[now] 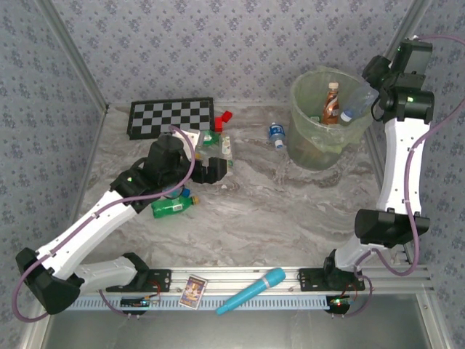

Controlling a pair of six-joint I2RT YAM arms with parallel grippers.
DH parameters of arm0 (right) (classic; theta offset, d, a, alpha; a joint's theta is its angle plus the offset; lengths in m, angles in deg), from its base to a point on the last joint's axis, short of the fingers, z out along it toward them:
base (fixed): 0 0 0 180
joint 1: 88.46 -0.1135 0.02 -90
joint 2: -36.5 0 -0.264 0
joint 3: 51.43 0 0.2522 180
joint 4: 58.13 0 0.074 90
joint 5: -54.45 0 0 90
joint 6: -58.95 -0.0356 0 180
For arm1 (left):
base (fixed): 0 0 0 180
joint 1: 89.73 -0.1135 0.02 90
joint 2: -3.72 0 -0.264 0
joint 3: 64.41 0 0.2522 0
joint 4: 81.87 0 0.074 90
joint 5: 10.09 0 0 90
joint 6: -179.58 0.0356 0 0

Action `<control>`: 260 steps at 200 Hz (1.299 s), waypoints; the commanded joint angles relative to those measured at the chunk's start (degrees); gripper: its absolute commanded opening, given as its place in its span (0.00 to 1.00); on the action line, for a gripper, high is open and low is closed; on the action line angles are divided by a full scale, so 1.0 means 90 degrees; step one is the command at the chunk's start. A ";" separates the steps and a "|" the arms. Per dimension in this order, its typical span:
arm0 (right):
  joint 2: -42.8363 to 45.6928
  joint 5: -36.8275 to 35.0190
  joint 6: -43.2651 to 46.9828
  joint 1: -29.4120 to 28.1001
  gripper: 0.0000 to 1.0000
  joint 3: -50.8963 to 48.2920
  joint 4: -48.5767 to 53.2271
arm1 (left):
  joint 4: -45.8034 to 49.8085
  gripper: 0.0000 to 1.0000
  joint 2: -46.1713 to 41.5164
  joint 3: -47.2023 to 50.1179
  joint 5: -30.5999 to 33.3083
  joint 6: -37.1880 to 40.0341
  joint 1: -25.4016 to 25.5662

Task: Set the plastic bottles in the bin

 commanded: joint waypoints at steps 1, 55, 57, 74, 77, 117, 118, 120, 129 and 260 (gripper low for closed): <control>-0.0163 0.0003 0.0147 -0.0045 0.51 0.0206 -0.0205 | -0.0018 1.00 -0.0189 -0.0030 0.0109 -0.0011 -0.0021; -0.0398 0.0035 0.0313 -0.0124 0.53 -0.0231 0.0007 | 0.0004 1.00 -0.0287 0.0085 0.0139 -0.0075 -0.0020; -0.0383 0.0030 0.0320 -0.0132 0.54 -0.0276 -0.0005 | 0.0009 1.00 -0.0293 0.0087 0.0146 -0.0076 -0.0020; -0.0229 -0.0030 0.0385 -0.0167 0.55 -0.0699 -0.0125 | 0.0005 1.00 -0.0355 0.0149 0.0198 -0.0070 -0.0020; -0.0202 -0.0027 0.0393 -0.0174 0.56 -0.0782 -0.0158 | -0.0004 1.00 -0.0362 0.0154 0.0205 -0.0065 -0.0020; -0.0003 -0.0097 0.0411 -0.0235 1.00 -0.1141 -0.0057 | -0.0028 1.00 -0.0314 0.0161 0.0186 -0.0080 -0.0031; 0.0000 -0.0096 0.0417 -0.0235 1.00 -0.1141 -0.0054 | -0.0028 1.00 -0.0311 0.0159 0.0187 -0.0080 -0.0031; 0.0002 -0.0107 0.0421 -0.0245 1.00 -0.1141 -0.0051 | -0.0028 1.00 -0.0302 0.0152 0.0188 -0.0080 -0.0030; 0.0045 -0.0151 0.0422 -0.0257 0.99 -0.1141 -0.0025 | -0.0029 1.00 -0.0275 0.0136 0.0178 -0.0070 -0.0031; 0.0828 -0.0362 0.0684 -0.1310 1.00 -0.1456 -0.0068 | 0.0394 1.00 -0.0287 0.0650 0.0991 -0.0788 -0.0608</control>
